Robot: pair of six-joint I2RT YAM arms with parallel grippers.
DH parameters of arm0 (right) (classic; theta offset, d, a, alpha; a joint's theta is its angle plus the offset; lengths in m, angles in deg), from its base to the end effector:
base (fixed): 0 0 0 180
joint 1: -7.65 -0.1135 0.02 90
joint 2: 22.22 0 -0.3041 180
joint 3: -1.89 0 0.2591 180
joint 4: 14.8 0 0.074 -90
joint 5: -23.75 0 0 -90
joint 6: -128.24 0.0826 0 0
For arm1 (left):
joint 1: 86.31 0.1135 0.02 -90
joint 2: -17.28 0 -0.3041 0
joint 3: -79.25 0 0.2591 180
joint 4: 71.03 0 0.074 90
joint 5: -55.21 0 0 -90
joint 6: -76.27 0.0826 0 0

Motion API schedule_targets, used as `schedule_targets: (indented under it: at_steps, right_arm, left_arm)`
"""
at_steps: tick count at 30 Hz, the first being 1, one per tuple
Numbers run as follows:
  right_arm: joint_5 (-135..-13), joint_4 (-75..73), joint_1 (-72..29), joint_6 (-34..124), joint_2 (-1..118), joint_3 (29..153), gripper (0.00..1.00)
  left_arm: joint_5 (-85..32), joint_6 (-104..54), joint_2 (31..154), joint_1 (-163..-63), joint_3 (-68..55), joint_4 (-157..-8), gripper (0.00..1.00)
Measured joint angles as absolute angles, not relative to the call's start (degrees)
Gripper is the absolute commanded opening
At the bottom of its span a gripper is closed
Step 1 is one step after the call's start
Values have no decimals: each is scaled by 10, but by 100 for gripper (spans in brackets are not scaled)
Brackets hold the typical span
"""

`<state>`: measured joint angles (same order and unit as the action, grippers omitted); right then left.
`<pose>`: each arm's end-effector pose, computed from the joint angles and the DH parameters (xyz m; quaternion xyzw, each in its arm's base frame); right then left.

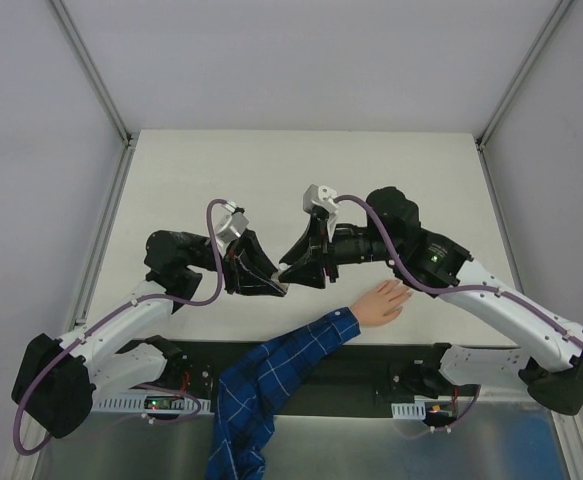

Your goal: Paint the nails

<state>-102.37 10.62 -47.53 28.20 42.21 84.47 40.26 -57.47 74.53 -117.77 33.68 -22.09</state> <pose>0.1168 0.2532 0.4507 -0.5571 0.4906 0.4560 0.4909 0.1162 -0.1647 0.3745 0.5049 0.4086 -0.6479 0.3979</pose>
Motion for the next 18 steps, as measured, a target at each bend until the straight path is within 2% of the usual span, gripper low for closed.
schedule_targets:
  at_steps: [9,12,13,18]
  right_arm:
    - [-1066,95,-473,292,447,862,25]
    - [-1067,95,-470,296,451,862,9]
    - [-1067,95,-469,297,451,862,1]
    - [-1063,87,-469,297,450,853,1]
  left_arm:
    - [403,-571,745,-1178,337,-234,0]
    - [403,-562,742,-1178,337,-251,0]
    - [402,-557,739,-1178,336,-258,0]
    - [392,-519,722,-1178,335,-315,0]
